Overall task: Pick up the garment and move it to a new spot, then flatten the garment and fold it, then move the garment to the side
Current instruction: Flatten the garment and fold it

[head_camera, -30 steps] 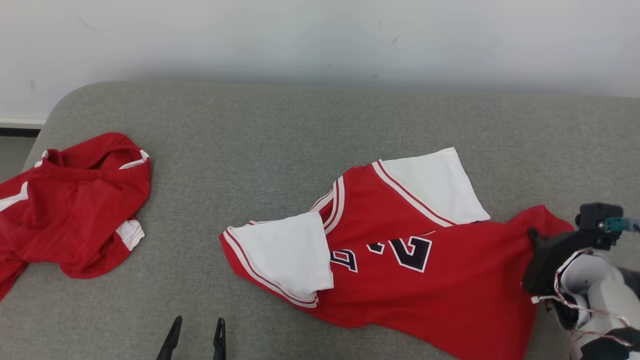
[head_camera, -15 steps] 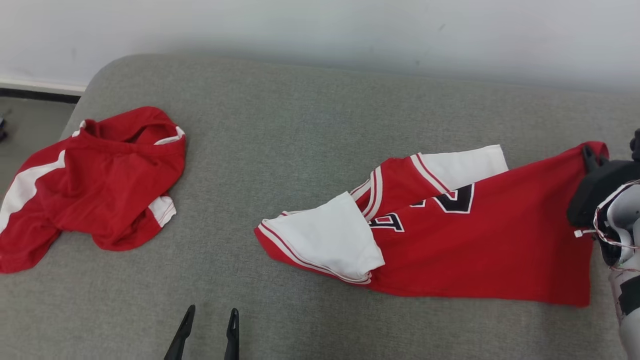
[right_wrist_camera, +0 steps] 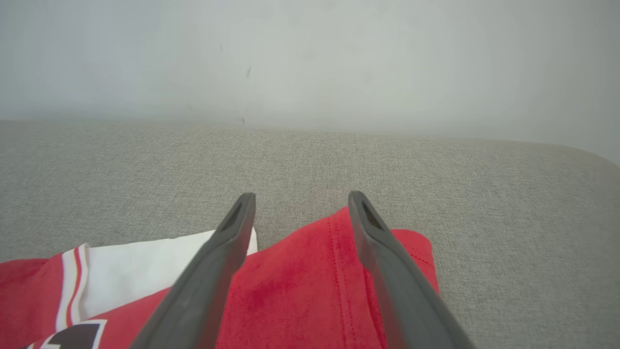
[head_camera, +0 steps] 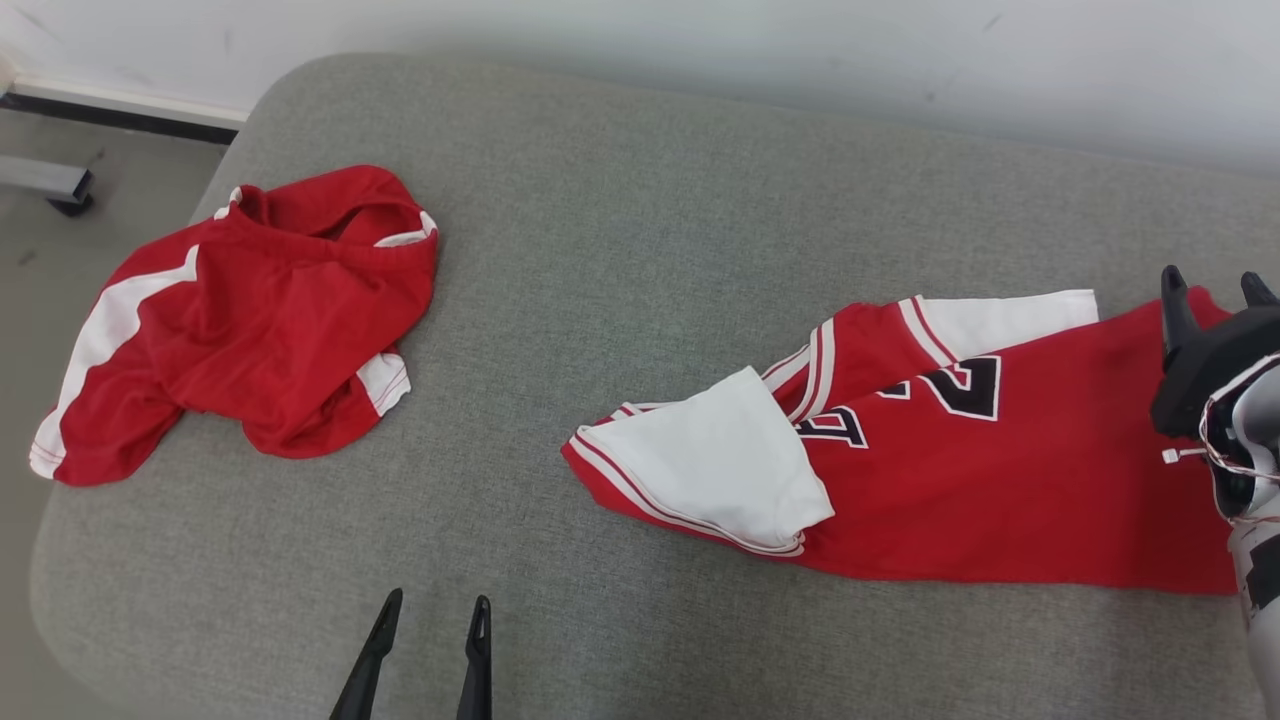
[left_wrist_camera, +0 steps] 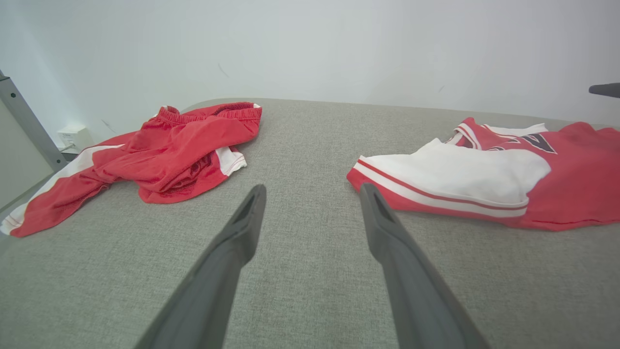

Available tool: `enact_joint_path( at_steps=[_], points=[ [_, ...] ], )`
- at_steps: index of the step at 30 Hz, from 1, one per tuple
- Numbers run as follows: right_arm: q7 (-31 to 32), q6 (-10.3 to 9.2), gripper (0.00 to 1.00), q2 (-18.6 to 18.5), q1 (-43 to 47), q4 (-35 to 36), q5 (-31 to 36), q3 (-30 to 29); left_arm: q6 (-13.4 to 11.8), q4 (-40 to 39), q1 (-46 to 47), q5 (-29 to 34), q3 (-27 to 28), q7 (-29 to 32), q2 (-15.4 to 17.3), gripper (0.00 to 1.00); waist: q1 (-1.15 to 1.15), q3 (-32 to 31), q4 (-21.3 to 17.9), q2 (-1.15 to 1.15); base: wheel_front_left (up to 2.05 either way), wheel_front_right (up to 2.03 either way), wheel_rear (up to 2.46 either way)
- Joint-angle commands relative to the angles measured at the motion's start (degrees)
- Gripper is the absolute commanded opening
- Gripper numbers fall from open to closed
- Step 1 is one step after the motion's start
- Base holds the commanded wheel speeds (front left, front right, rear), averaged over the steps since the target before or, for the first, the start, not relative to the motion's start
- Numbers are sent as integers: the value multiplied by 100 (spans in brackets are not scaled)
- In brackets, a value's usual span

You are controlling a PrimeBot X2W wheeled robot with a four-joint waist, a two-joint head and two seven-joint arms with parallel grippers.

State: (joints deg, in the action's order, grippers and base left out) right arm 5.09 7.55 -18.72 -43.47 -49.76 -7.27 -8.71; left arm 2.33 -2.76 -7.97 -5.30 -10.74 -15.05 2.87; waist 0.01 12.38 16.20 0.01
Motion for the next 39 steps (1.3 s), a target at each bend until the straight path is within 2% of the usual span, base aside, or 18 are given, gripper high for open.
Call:
enact_joint_path(
  at_steps=[1,9,14,18,29,39],
  points=[
    [-137,-13,100,8,126,-7,42,-36,-31,-15,-25,-26,36,-19,2,100,-1,-121,-96,-1,0,0,0],
    [-854,-13,100,295,857,595,-129,329,-2,64,-168,-22,216,-19,2,100,-1,-609,-545,-1,0,0,0],
    [-1280,-13,100,503,1712,1415,-224,752,23,170,-292,-63,350,-19,5,100,-1,-915,-865,-1,0,0,0],
    [-1546,-13,100,642,2496,2139,-57,998,26,275,-362,-100,433,-19,3,100,-1,-1131,-1083,-1,0,0,0],
    [-1728,-13,100,1248,4269,3756,339,960,-39,480,-445,-234,553,-19,2,100,-1,-1468,-1541,-1,0,0,0],
    [-1773,-13,100,1480,5069,4157,547,1013,-56,737,-312,-288,768,-19,3,100,-1,-1582,-1775,-1,0,0,0]
  ],
)
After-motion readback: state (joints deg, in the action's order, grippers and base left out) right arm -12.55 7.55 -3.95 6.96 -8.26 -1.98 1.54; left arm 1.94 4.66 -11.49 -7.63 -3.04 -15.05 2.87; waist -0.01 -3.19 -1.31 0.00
